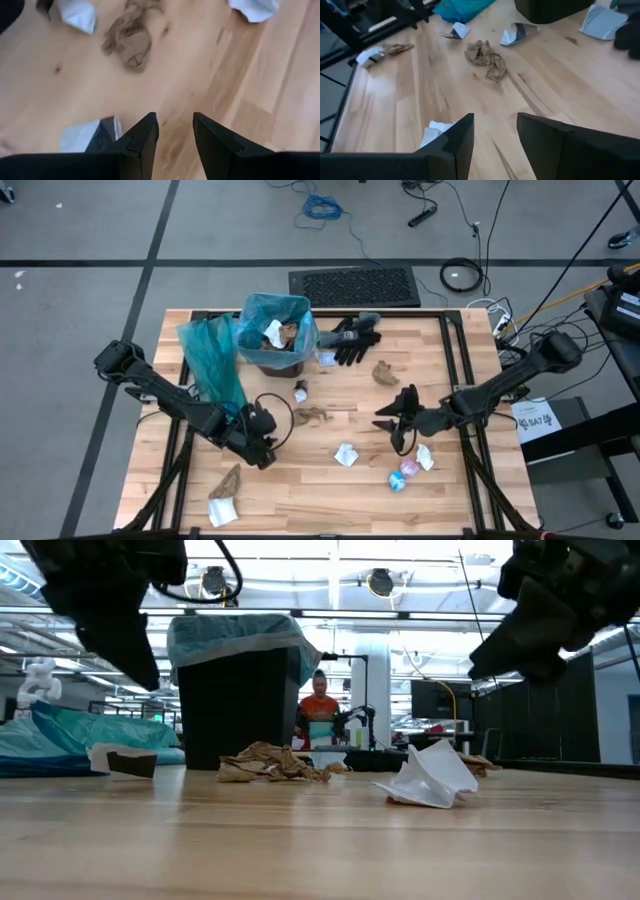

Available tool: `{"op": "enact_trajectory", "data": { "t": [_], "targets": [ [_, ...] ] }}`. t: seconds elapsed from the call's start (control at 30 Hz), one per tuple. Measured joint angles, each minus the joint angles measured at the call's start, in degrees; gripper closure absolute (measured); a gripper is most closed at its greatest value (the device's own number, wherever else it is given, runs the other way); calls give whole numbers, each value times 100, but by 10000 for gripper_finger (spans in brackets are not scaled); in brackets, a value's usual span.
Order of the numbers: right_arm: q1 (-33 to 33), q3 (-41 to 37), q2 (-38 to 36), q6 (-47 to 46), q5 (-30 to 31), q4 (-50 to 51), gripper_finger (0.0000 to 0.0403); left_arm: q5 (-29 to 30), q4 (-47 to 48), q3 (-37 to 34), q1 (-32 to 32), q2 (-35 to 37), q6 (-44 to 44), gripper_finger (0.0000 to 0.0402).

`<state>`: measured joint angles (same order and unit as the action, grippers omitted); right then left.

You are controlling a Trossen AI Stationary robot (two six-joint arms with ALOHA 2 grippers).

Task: Place trash/remove bag and relplace
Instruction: Put the white cardboard into the trash bin

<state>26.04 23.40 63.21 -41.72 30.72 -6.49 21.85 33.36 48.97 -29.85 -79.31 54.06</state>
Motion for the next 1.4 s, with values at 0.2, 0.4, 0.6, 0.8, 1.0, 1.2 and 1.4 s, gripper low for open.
{"op": "enact_trajectory", "data": {
  "t": [0.2,0.4,0.6,0.8,1.0,1.2,1.4],
  "targets": [
    [-4,-107,106,-96,-28,-107,261,-48,579,0,140,-77,898,272],
    [-4,-107,109,-76,-42,-164,261,-303,389,2,330,-509,1007,272],
    [58,-107,109,62,-63,-280,261,-463,481,2,487,-1066,1007,272],
    [157,-107,109,79,-61,-281,261,-661,473,35,607,-1530,1005,272],
    [182,-105,109,124,-55,-275,261,-854,470,390,610,-1540,897,272],
    [183,-105,109,184,-43,-284,261,-314,1471,1113,617,-1493,538,273],
    [184,-105,109,182,-43,-304,261,-124,2368,1344,623,-1495,542,272]
  ]
}}
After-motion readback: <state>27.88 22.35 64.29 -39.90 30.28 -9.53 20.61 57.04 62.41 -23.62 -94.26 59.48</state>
